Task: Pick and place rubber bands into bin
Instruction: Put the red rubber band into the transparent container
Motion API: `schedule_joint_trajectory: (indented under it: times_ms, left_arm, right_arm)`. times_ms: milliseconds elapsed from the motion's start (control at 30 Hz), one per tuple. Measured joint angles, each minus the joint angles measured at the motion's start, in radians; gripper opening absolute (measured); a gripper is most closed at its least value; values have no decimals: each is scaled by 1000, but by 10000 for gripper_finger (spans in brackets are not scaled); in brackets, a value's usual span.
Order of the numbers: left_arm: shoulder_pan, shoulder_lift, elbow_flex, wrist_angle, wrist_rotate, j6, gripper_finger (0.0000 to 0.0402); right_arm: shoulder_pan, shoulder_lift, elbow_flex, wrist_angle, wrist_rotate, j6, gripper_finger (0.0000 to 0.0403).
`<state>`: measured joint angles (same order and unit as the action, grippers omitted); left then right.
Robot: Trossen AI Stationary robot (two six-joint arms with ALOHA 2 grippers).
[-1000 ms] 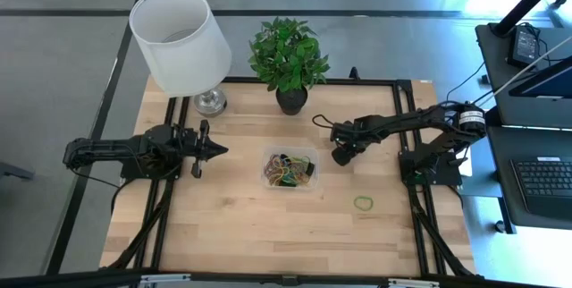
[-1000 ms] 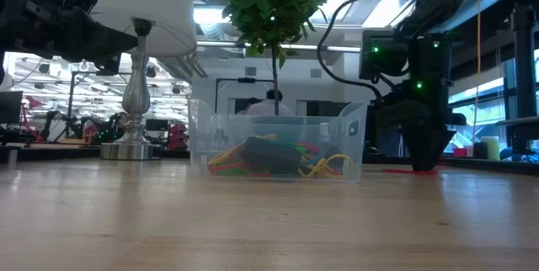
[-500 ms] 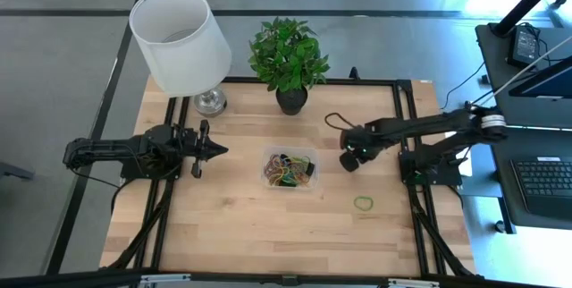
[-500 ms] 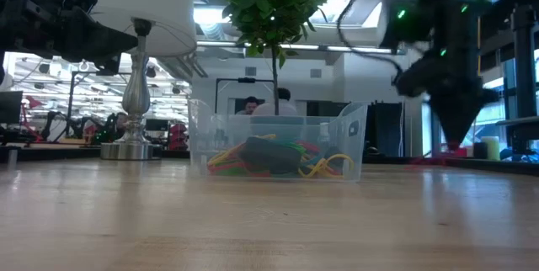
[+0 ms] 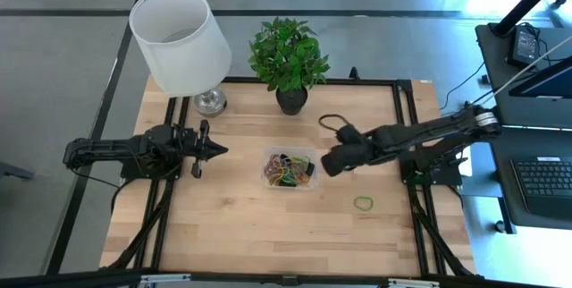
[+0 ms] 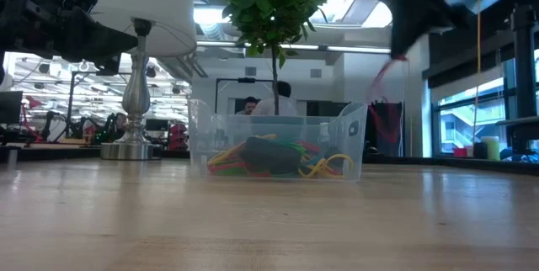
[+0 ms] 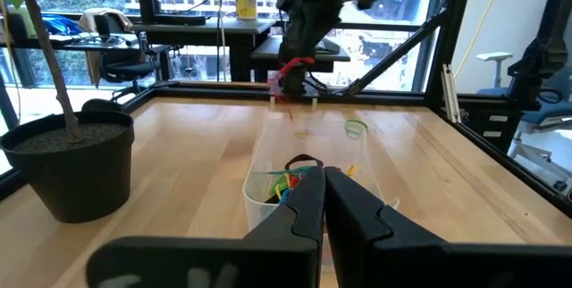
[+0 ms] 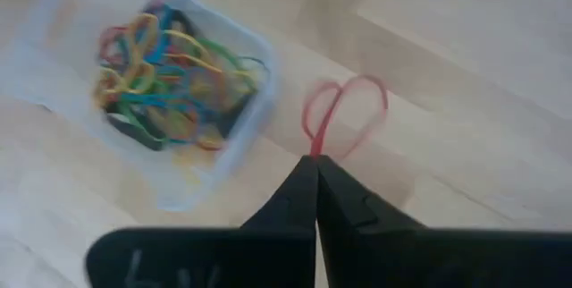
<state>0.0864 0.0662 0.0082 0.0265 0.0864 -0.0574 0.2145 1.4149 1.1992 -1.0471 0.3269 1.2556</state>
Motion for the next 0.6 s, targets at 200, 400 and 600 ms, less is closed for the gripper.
schedule_joint_trajectory:
  times_ms: [200, 400, 600]
  left_arm:
    - [0, 0, 0, 0, 0, 0, 5]
    - [0, 0, 0, 0, 0, 0, 4]
    - [0, 0, 0, 0, 0, 0, 4]
  right_arm:
    - [29, 214, 282, -55, 79, -31, 0]
    - [26, 444, 560, -50, 92, -145, 0]
    - [-1, 633, 711, -53, 51, -214, 0]
